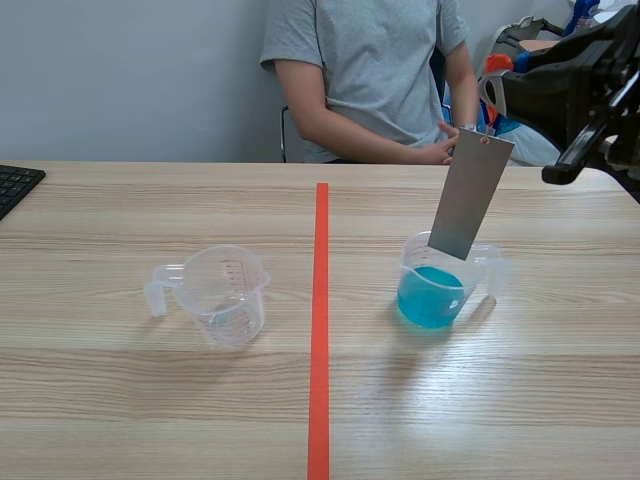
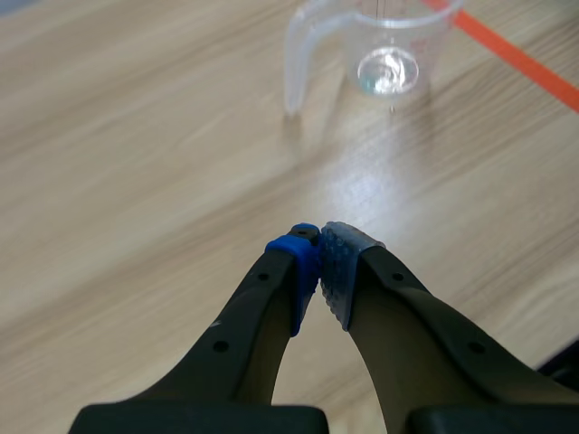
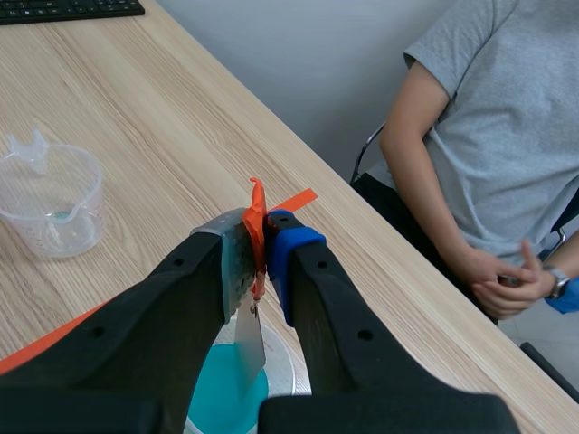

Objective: Do the redox reaction experiment.
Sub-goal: 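Move the plate over the blue solution, then point at the plate with the left hand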

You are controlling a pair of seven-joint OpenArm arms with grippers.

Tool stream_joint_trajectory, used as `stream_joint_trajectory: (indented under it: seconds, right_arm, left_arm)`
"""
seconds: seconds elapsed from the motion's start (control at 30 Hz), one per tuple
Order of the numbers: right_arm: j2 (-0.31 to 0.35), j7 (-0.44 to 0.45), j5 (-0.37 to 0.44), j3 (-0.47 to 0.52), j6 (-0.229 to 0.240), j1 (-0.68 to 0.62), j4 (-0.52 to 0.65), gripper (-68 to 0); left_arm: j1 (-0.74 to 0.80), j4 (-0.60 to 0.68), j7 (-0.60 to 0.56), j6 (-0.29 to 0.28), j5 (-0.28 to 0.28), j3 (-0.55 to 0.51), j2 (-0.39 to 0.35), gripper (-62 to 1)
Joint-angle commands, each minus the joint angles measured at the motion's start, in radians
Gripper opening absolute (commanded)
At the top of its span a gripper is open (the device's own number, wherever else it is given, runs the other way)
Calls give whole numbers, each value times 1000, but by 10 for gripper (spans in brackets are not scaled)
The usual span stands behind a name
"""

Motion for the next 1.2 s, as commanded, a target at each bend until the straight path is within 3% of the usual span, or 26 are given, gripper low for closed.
stream_joint_trajectory:
  seconds: [0.0,0.1,0.2,0.47,0.67,0.83,1.17]
  right_arm:
    - [5,14,11,5,-4,28,-1,-660]
    - [5,14,11,6,-4,28,-1,-660]
    - [5,14,11,6,-4,28,-1,-660]
    - [5,14,11,6,-4,28,-1,-660]
    - [5,9,11,6,-4,28,-1,-660]
    - [5,10,11,6,-4,28,-1,-660]
    - [5,10,11,6,-4,28,-1,-660]
  left_arm:
    - [-50,23,-11,-35,-5,7,-26,-573]
    - [-159,42,8,-85,-6,42,-84,-573]
    - [-295,55,51,-90,-6,120,-117,-573]
    - [-724,53,179,-79,-2,521,-112,-573]
    - [-984,26,276,-45,2,752,-2,-573]
    - [-1151,-66,321,-5,51,893,138,-573]
    - [-1372,-351,320,8,51,1061,390,-573]
